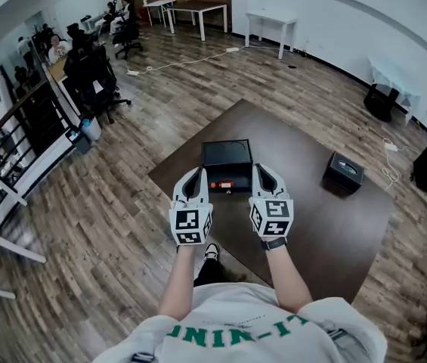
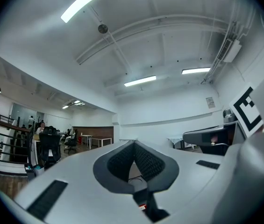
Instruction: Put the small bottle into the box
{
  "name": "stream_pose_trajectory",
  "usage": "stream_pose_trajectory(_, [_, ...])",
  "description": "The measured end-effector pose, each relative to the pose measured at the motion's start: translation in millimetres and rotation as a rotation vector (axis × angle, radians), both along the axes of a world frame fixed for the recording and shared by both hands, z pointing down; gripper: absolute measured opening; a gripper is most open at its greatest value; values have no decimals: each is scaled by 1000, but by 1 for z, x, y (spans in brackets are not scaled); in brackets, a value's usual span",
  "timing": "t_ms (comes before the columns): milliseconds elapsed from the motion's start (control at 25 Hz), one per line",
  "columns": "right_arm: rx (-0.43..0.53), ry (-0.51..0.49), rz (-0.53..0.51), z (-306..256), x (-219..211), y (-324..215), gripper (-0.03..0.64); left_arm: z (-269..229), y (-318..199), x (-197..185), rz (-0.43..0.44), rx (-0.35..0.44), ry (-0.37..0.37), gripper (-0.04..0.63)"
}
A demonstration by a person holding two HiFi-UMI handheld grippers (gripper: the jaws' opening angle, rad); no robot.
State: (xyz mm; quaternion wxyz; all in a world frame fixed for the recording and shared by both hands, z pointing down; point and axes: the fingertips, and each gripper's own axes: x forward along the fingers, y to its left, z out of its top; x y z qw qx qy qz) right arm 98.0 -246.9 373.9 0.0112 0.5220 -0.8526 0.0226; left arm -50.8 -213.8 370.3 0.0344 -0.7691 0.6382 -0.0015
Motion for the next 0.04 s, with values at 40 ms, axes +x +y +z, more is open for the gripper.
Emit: stream_pose_trajectory(40, [-2, -2, 2, 0, -2, 3, 14, 0, 3, -3, 0, -3, 4, 12])
